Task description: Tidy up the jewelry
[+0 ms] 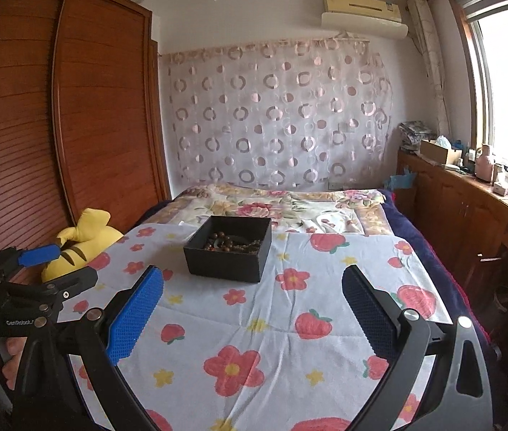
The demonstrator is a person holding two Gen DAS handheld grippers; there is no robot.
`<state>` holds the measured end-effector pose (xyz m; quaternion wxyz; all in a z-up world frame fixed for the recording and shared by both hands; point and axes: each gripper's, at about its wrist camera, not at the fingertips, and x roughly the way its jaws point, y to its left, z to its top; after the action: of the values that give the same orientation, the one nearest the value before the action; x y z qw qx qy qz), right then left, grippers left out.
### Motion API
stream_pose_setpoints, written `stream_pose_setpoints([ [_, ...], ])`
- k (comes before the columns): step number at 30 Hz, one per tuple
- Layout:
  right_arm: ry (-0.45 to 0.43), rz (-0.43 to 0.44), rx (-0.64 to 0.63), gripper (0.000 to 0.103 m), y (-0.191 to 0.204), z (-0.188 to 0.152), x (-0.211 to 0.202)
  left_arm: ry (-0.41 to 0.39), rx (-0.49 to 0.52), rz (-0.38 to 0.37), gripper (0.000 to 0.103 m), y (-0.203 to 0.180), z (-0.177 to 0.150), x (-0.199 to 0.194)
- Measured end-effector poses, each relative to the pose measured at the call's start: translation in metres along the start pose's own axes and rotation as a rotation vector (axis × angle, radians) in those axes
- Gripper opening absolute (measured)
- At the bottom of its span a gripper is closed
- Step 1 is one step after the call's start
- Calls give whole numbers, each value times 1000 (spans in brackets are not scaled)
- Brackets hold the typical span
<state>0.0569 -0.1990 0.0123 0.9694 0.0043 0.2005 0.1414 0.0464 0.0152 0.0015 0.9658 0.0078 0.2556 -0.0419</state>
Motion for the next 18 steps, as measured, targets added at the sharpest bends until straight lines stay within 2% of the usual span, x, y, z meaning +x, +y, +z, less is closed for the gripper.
stream_pose_setpoints([
  [18,4,-2,10,101,-1,-3,-2,-13,-3,5,95,-5,2,-6],
])
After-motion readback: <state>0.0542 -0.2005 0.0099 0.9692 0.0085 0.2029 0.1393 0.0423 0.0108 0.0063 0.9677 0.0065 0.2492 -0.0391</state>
